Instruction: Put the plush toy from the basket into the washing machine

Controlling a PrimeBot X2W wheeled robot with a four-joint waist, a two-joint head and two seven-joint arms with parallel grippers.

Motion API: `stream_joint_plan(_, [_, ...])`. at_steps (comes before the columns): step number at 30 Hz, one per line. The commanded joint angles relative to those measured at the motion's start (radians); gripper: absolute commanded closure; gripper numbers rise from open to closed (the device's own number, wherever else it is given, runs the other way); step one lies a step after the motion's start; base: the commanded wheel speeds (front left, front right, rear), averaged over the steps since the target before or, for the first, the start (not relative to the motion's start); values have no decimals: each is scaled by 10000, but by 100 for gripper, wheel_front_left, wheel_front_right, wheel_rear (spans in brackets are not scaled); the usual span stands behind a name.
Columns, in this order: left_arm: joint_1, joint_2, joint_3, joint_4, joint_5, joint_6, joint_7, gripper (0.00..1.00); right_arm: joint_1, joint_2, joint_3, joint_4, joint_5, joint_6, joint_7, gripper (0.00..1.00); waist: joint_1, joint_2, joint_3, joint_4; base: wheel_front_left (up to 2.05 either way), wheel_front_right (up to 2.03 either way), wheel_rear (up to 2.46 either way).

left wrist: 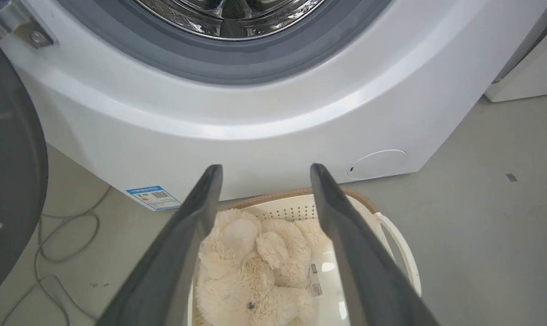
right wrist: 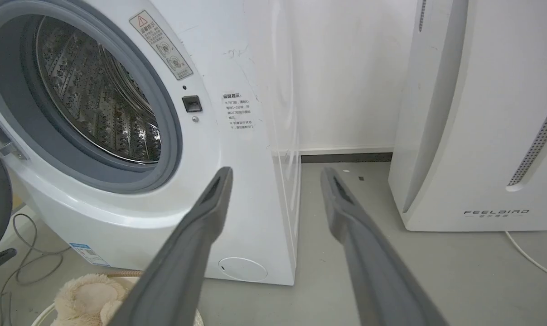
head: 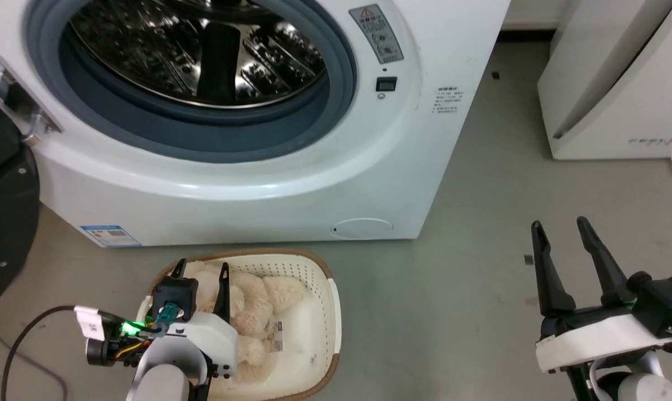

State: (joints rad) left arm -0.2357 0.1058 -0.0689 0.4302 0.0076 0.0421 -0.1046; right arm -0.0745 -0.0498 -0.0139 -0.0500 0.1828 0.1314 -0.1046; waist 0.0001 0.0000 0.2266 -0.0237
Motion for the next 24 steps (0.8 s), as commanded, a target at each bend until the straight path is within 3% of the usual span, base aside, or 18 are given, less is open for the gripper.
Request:
stream_joint_plan(1, [-225,55,-36,184,73,36,-84,0,-225,-2,-11,-86,111,-2,-87,0,-1,0,145,-48,0,0,0])
stream_joint_plan(11, [-1328,333,-484,2026,307,3,-218,0,-690,-2,-72,-249,400,-3,-295,0,-1,0,1145,-229,0,0,0])
stream_joint_plan(24, [-2587,684,-1436,3627,864,-338,698,0,-1311,-3,-158,-456,821,-4,-566,0,-1,0,2672,-446,0,0,0])
